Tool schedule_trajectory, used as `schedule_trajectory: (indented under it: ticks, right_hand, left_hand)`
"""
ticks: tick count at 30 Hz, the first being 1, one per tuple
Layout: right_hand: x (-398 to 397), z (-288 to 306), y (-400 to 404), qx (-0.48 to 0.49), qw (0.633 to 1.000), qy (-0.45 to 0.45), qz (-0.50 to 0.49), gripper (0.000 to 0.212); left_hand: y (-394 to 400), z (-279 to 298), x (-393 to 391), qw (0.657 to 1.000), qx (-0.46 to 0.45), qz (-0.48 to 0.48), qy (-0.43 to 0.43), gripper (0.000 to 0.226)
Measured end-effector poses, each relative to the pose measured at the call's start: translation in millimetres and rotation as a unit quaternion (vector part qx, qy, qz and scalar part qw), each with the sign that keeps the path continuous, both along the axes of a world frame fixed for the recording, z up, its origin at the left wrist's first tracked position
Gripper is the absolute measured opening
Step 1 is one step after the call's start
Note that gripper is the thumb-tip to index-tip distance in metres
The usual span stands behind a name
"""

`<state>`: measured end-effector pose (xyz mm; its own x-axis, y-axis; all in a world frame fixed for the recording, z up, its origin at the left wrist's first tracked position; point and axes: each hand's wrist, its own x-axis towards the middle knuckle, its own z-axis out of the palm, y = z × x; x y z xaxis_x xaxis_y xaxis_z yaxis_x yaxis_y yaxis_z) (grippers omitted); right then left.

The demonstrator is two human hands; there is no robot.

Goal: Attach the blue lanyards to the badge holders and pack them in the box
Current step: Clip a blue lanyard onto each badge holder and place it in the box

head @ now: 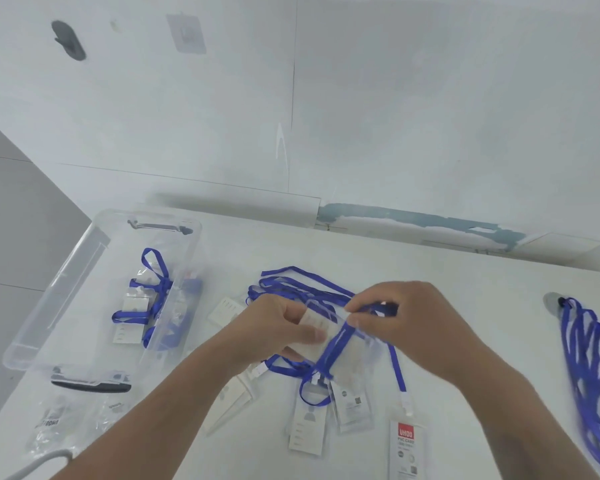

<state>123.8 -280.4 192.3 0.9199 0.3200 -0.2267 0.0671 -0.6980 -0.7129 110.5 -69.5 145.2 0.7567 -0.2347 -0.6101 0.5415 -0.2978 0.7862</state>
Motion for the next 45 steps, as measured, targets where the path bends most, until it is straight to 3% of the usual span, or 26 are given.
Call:
schedule_trajectory:
  ticks: [4,7,10,13,15,17,20,23,26,29,32,33,36,38,40,42,45]
  right_hand:
    - [11,-9,-4,0.164,0.976,0.096,-0.109,0.014]
    - [-6,-33,8,0.179,0.964,0.119,-0.158,0.043]
    - [-34,-44,24,0.113,0.978,0.12,-0.127,0.039]
    - [-55,-49,32,-0.022,0.998,0.053,0.006,0.028]
    - [-58,-43,30,-0.111,0.992,0.002,0.065,0.029]
    - [-50,-30,24,-0.139,0.987,-0.041,0.072,0.023]
    - [-32,-12,10,-0.048,0.997,-0.051,0.029,0.003]
    - [-13,-6,-1,0.082,0.994,0.065,-0.019,0.01]
    - [-8,-15,-2,0.248,0.947,0.196,-0.059,0.021]
    - [-19,-36,5,0.453,0.825,0.317,-0.117,0.046]
    - [-30,-49,19,0.524,0.753,0.35,-0.188,0.064]
    - [-32,-55,20,0.531,0.751,0.343,-0.193,0.068]
    - [-35,-53,17,0.463,0.825,0.249,-0.206,0.035]
    - [-36,-47,15,0.497,0.808,0.248,-0.196,0.043]
    - [-34,-42,15,0.456,0.841,0.225,-0.187,0.039]
    - [-29,-45,12,0.39,0.876,0.196,-0.206,0.022]
    - [-26,-46,1,0.304,0.915,0.197,-0.18,0.015]
  left_hand:
    - [5,8,-2,0.978,-0.192,0.007,0.079,0.015]
    - [2,4,-2,0.95,-0.275,0.116,0.094,0.018]
    - [-2,-6,1,0.946,-0.22,0.226,0.071,0.011]
    - [-4,-16,-1,0.958,-0.089,0.272,0.024,0.005]
    - [-3,-19,-4,0.97,-0.006,0.244,-0.013,0.004]
    - [-2,-18,-6,0.984,0.041,0.173,-0.028,0.005]
    - [1,-10,-12,0.999,0.011,0.053,-0.006,0.014]
    - [5,0,-13,0.996,-0.065,-0.052,0.026,0.013]
    - [7,6,-12,0.981,-0.168,-0.06,0.072,0.007]
    - [2,6,-16,0.959,-0.259,-0.03,0.11,0.015]
    - [-9,-1,-22,0.948,-0.289,0.053,0.125,0.029]
    - [-13,-3,-24,0.944,-0.292,0.088,0.128,0.031]
    - [-23,-1,-25,0.925,-0.302,0.186,0.136,0.028]
    - [-29,3,-26,0.917,-0.299,0.227,0.134,0.029]
    - [-34,7,-26,0.914,-0.293,0.249,0.131,0.026]
    - [-36,9,-26,0.922,-0.271,0.245,0.129,0.019]
    - [-33,10,-23,0.955,-0.186,0.213,0.093,0.017]
